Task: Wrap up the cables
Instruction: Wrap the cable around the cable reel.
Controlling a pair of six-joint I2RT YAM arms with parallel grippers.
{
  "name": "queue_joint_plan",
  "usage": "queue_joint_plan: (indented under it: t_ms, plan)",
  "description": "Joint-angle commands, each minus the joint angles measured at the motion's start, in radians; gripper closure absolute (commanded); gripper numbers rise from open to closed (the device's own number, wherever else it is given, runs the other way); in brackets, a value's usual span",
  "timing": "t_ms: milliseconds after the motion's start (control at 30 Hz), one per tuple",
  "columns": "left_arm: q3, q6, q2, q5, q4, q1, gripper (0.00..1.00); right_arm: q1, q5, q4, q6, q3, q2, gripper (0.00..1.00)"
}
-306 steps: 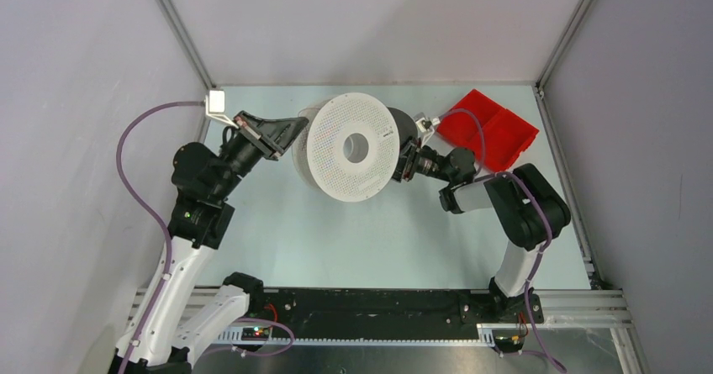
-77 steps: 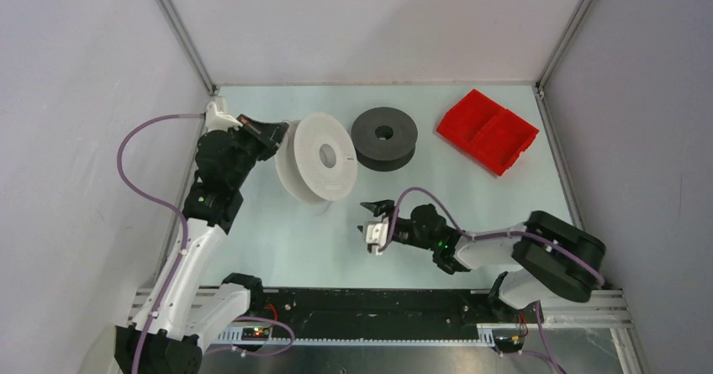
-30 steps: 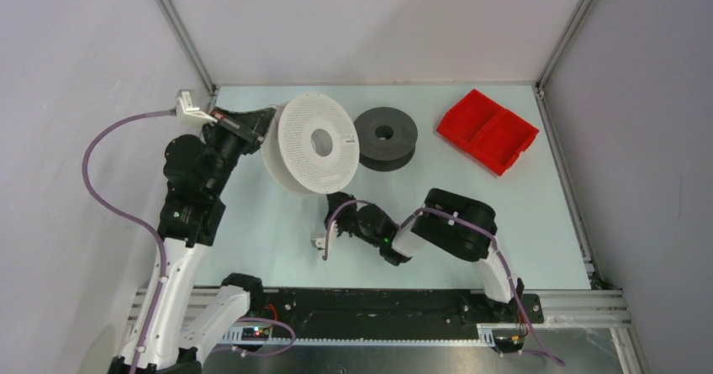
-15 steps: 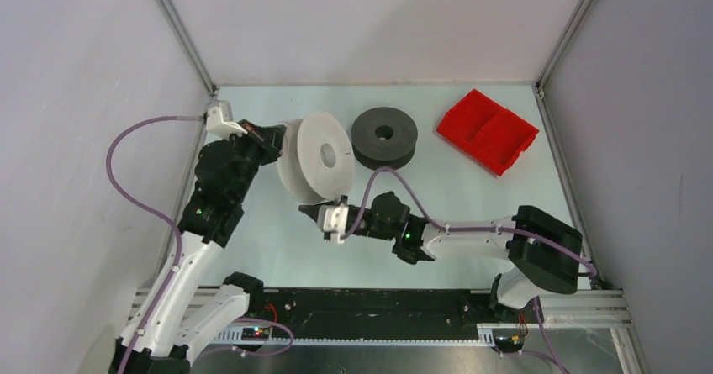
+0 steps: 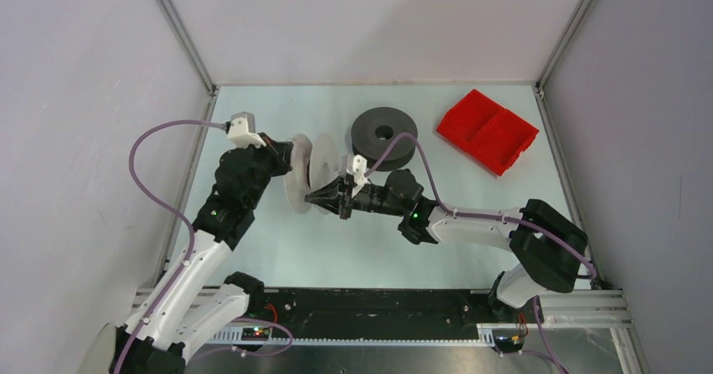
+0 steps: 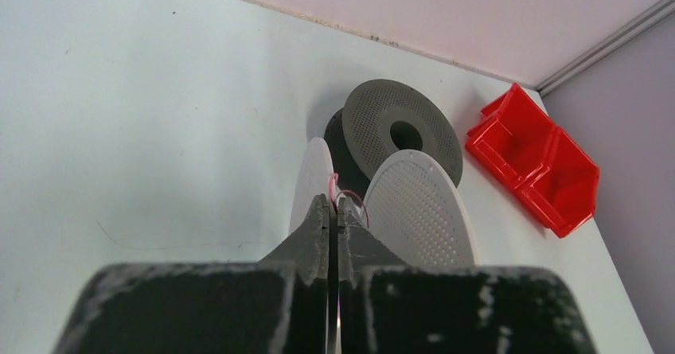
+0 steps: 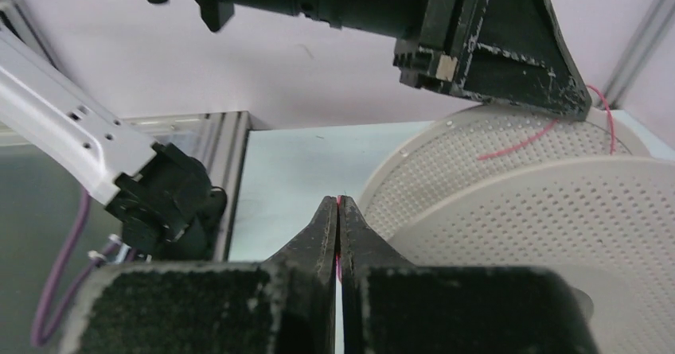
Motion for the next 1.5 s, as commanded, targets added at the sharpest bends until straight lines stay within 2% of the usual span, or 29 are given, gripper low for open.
queue_joint_plan:
  t_ms: [0,167,367,600,800,1167,1467]
  plan:
    - [0.014,-0.019,-0.01,-0.013,0.1,-0.007,1.0,-0.015,-0.019,0.069,0.123,0.067,-0.007,1.0]
    - [-0.007,-0.041,-0.01,0.021,0.1,-0.006,1.0,-0.04,0.066,0.052,0.192,0.126,0.031,1.0]
    - [-0.06,-0.03,-0.022,0.049,0.161,-0.013,1.0,-0.069,0.17,-0.072,0.253,0.205,0.057,1.0]
    - [-0.1,0.066,-0.01,0.093,0.236,-0.039,1.0,-0.121,0.271,-0.196,0.399,0.248,0.092,1.0]
    - [-0.116,0.1,0.029,0.075,0.264,-0.064,1.0,-0.176,0.232,-0.326,0.536,0.312,0.167,1.0]
    - [-0.148,0.153,0.055,-0.01,0.279,-0.111,1.0,-0.235,0.174,-0.502,0.636,0.332,0.202,1.0]
    - [-0.163,0.078,0.061,-0.022,0.279,-0.118,1.0,-0.249,0.065,-0.55,0.657,0.338,0.2,0.97]
